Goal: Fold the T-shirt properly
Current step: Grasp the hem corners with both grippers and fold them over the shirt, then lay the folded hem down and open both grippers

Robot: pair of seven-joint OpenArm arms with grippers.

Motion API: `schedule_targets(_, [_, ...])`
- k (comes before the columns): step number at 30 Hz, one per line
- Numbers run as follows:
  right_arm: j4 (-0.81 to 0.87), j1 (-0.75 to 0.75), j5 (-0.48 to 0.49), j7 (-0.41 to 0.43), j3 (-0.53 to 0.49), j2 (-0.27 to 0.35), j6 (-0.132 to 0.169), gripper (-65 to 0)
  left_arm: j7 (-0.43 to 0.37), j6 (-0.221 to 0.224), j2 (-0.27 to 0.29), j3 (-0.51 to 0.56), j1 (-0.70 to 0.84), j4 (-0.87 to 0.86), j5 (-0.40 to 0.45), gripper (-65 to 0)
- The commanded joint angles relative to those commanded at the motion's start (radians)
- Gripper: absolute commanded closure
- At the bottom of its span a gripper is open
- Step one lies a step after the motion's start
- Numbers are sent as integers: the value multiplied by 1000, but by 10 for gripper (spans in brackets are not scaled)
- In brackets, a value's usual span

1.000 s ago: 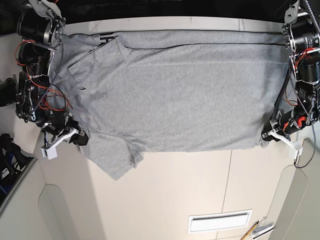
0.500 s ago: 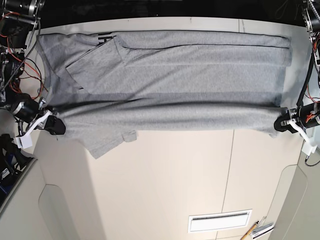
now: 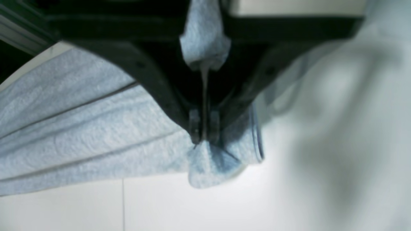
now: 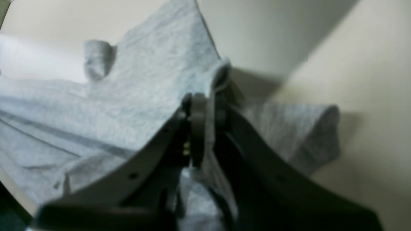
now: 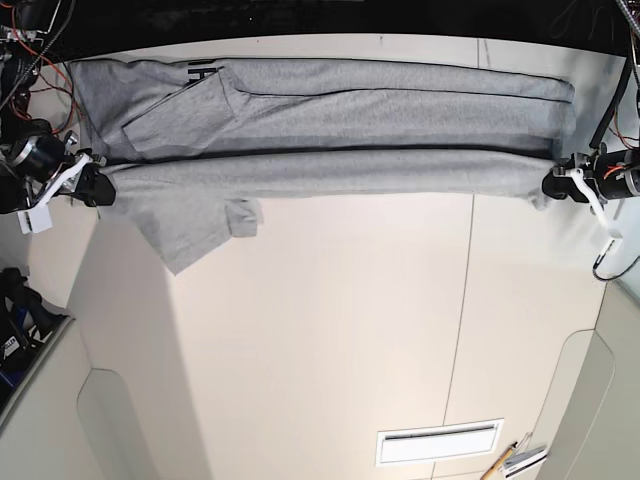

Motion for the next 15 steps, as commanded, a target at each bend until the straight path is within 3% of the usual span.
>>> schedule_targets(7, [-5,-50,4,-3,6,-11,-3,0,1,0,2,0,35,0,-2,0])
schedule_targets(8, [-9,-50,-4,-3,6,-12,-3,-23,1,0,2,0,40,0,-2,0])
schedule_targets(10, [-12,-50,-7,-2,6,-11,-11,-225,2,0,4,0,41,0,-5,0])
schedule_targets(11, [-12,-49,-6,-2,6,-11,-11,-291,1,0,4,0,41,0,-5,0])
schedule_targets(15, [-2,-35,32,-2,39,-11,-11,-315,8,0,4,0,41,0,-5,0])
